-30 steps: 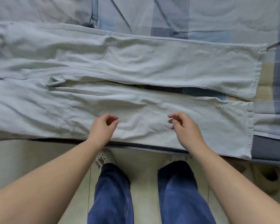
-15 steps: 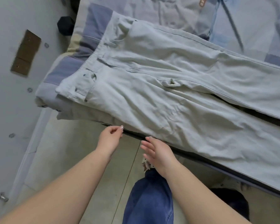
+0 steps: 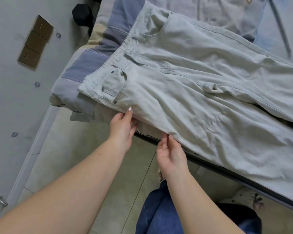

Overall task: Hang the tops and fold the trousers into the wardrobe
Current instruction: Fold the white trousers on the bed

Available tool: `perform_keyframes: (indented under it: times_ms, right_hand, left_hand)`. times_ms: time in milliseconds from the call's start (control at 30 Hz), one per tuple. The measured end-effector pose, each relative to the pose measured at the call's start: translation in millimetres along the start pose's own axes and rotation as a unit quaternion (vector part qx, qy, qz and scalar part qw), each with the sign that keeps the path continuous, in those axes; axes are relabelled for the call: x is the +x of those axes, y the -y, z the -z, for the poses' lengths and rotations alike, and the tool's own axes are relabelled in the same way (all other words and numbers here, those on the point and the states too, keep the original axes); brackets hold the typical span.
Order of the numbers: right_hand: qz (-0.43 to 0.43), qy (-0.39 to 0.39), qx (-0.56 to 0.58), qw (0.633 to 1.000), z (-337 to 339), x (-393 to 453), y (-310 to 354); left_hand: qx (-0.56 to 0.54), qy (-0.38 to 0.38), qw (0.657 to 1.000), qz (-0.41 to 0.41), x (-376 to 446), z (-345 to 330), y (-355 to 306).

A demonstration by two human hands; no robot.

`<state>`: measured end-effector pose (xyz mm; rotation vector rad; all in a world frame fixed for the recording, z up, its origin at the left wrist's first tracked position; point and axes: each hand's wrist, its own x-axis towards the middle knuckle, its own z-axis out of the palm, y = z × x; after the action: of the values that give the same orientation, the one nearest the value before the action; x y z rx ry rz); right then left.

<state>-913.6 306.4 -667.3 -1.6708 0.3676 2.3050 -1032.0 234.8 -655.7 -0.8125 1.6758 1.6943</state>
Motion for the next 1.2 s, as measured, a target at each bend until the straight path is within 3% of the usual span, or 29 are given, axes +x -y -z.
perform_keyframes:
  times_ms: [133,267,467,733,1200]
  right_hand:
    - [-0.001,0.02,0.035,0.999,-1,-8,3]
    - [0.011,0.021,0.011,1.0,-8,-19,8]
    - [0.043,-0.096,-0.182,0.978,8,-35,-8]
    - [0.088,-0.078,-0.186,0.976,-11,-64,1]
    - [0.266,0.007,-0.255,0.93,-144,-54,139]
  left_hand:
    - [-0.09,-0.008,0.996,-0.001,1,-1,-10]
    - [-0.043,-0.048,0.998,0.008,3,2,-20]
    - [0.084,-0.122,0.989,0.005,-2,34,-10]
    - [0.037,-0.101,0.994,-0.033,-3,20,-47]
    - [0.161,-0.077,0.968,-0.178,24,-140,-139]
